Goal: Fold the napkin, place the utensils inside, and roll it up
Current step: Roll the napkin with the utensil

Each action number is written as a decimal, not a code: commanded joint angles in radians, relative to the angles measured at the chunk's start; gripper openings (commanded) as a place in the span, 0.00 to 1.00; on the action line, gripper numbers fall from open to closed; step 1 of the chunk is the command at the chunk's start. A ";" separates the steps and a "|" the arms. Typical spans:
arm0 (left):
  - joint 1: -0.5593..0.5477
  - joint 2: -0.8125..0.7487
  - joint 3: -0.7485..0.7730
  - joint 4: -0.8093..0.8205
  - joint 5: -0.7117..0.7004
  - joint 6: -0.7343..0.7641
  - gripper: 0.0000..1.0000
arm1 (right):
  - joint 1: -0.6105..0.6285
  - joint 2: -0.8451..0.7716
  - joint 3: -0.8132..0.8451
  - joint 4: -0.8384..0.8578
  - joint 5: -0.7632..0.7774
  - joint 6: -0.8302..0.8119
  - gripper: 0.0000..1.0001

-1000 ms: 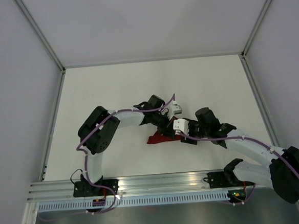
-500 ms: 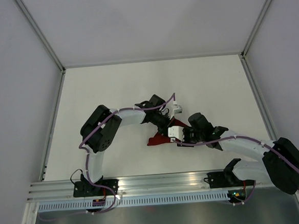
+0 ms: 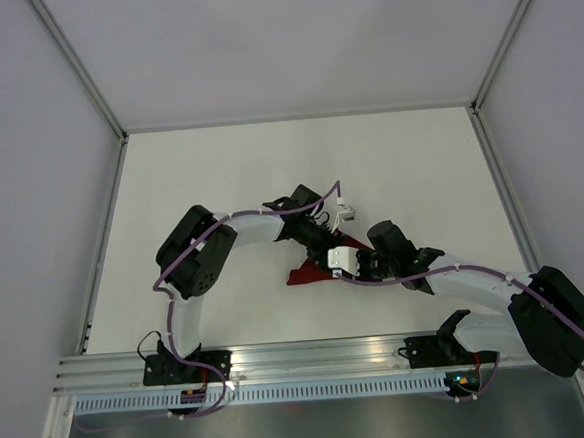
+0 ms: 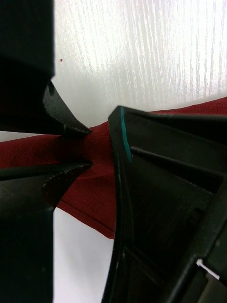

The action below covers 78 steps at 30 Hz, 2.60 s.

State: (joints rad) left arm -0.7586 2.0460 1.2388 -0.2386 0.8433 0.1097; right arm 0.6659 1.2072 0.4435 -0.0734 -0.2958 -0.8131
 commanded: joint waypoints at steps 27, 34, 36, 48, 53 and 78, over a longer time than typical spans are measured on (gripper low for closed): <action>0.182 -0.860 -0.631 0.762 -0.825 -0.384 0.70 | -0.005 0.107 0.096 -0.172 -0.080 -0.001 0.13; 0.185 -1.032 -0.561 0.742 -0.886 -0.396 0.99 | -0.012 0.158 0.142 -0.193 -0.092 0.000 0.12; 0.185 -1.060 -0.550 0.778 -0.892 -0.416 1.00 | -0.012 0.172 0.155 -0.195 -0.092 0.002 0.12; 0.176 -1.049 -0.491 0.744 -0.782 -0.173 1.00 | -0.098 0.331 0.325 -0.359 -0.193 -0.009 0.12; 0.082 -1.063 -0.561 0.754 -0.907 -0.061 1.00 | -0.141 0.448 0.449 -0.477 -0.279 -0.035 0.11; -0.343 -0.514 -0.642 0.803 -1.014 0.332 0.95 | -0.305 0.871 0.833 -0.867 -0.396 -0.144 0.11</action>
State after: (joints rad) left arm -1.0927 1.5005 0.5404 0.5007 -0.1783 0.3767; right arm 0.3737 2.0090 1.2846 -0.9340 -0.8257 -0.9039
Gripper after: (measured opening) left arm 0.945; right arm 0.294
